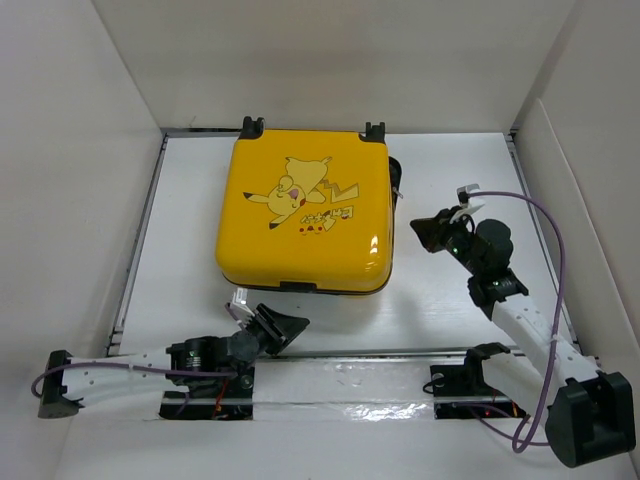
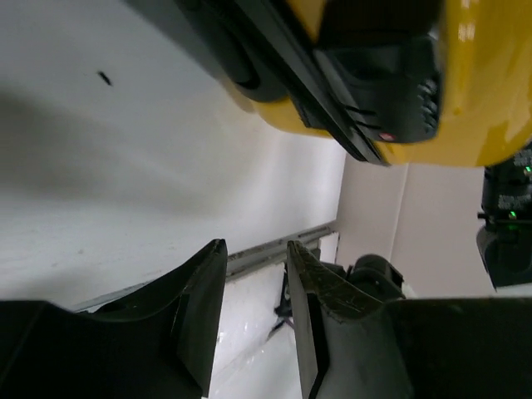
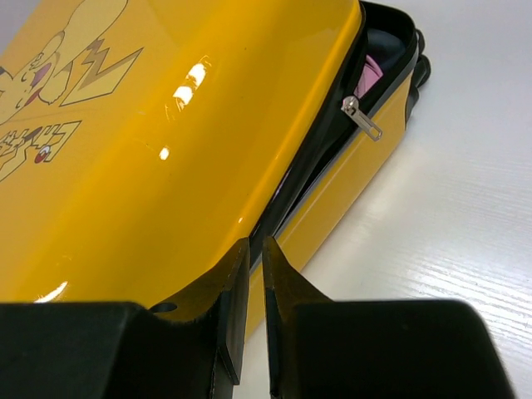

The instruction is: Pack the luggage

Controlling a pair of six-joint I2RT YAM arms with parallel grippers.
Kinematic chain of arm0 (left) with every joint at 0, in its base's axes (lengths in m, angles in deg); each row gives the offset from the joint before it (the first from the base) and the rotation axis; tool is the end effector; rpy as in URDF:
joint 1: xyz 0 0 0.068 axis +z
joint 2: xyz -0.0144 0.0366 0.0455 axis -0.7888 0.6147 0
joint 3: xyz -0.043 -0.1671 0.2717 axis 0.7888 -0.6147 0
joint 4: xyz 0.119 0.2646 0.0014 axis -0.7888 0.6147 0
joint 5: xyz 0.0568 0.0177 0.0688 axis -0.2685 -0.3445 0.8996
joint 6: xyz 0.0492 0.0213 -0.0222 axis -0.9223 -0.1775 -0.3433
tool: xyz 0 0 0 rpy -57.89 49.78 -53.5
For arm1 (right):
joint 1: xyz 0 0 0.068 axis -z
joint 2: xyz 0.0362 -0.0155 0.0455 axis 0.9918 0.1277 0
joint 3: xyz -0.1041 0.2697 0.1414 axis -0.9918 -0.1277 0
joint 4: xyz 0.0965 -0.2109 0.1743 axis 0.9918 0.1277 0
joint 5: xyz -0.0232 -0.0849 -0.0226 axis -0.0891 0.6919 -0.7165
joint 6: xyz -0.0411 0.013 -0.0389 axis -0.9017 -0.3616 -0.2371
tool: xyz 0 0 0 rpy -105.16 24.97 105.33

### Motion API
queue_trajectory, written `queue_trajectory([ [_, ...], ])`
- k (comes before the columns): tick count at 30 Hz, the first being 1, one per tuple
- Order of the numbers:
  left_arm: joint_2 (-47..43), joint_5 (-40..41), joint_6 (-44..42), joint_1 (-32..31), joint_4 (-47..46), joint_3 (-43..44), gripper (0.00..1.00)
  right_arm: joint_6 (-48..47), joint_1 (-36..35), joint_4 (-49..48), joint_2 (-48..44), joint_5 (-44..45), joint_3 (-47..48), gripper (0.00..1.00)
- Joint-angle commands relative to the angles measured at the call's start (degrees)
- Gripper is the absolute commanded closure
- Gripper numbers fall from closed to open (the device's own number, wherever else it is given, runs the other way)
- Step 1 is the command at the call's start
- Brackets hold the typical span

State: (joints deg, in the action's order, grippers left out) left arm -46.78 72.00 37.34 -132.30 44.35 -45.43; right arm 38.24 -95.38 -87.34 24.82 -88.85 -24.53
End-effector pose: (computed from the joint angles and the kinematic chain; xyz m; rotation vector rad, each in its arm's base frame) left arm 0.0395 -0.0938 0.1604 -0.6303 2.0155 -1.4607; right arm 0.2055 0.0601 0.2928 -0.1951 1.7056 0.6546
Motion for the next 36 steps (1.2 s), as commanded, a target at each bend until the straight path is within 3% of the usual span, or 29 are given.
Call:
queue_trajectory([
  [1,3.83,9.95,14.56,-0.11,5.97,-4.55,0.67,-1.00,0.49,-3.20,0.31,-2.28,0.09,0.82],
  [3,8.14,11.72,14.75,1.38,3.94,-2.71,0.65,-0.91,0.49,-3.11,-0.22,-2.81,0.18,0.82],
  [5,15.09,15.58,10.37,5.24,7.26,4.91,0.64,-0.47,0.49,-3.29,-0.40,-3.34,0.18,0.82],
  [8,21.69,21.82,-5.00,7.36,6.41,16.93,0.63,-0.56,-0.12,-2.50,-1.53,-3.52,0.44,0.84],
  [9,22.74,23.23,-9.21,7.36,3.78,19.07,0.63,-1.00,-0.64,-1.80,-3.11,-3.08,1.05,0.84],
  [10,24.23,25.33,-19.86,7.36,0.37,21.01,0.61,-1.35,-1.17,-0.92,-4.17,-2.38,1.76,0.84],
  [12,25.21,26.22,-26.62,9.38,-8.95,24.19,0.57,-2.93,-3.80,2.33,-6.19,1.13,3.25,0.85],
  [13,25.65,23.79,-32.13,11.04,-11.86,24.63,0.54,-3.46,-4.68,3.21,-7.59,2.45,4.91,0.85],
  [15,26.09,18.26,-35.17,19.02,-18.46,24.37,0.52,-4.51,-6.44,5.67,-8.22,5.09,6.33,0.85],
  [16,26.70,10.05,-36.22,22.53,-19.61,24.02,0.49,-4.78,-7.76,6.20,-8.31,5.27,7.20,0.85],
  [19,28.55,-2.98,-36.84,35.11,-22.95,22.61,0.46,-5.22,-10.04,6.47,-8.22,5.80,7.56,0.83],
  [21,29.69,-5.23,-38.59,38.81,-26.73,21.82,0.42,-5.66,-11.10,6.55,-8.04,6.68,7.48,0.82],
  [26,34.09,-4.27,-42.46,40.58,-31.21,26.37,0.40,-6.63,-13.30,7.35,-8.48,9.74,7.30,0.82],
  [27,35.05,-4.97,-44.39,40.59,-31.66,27.35,0.39,-6.63,-13.83,6.91,-9.01,10.28,6.52,0.94],
  [28,35.23,-5.41,-45.45,40.59,-32.01,28.40,0.40,-6.45,-13.83,6.91,-9.36,10.72,5.90,0.99],
  [30,34.62,-5.59,-46.86,39.01,-32.71,30.34,0.40,-6.27,-13.83,5.50,-10.41,9.85,3.19,1.00],
  [32,32.78,-5.06,-49.67,36.39,-33.07,30.78,0.48,-5.75,-14.36,4.19,-11.03,9.32,0.72,1.00],
  [36,31.37,-10.06,-50.03,36.37,-31.93,28.68,0.78,-3.64,-14.36,-1.61,-9.63,8.79,-5.70,1.00],
])
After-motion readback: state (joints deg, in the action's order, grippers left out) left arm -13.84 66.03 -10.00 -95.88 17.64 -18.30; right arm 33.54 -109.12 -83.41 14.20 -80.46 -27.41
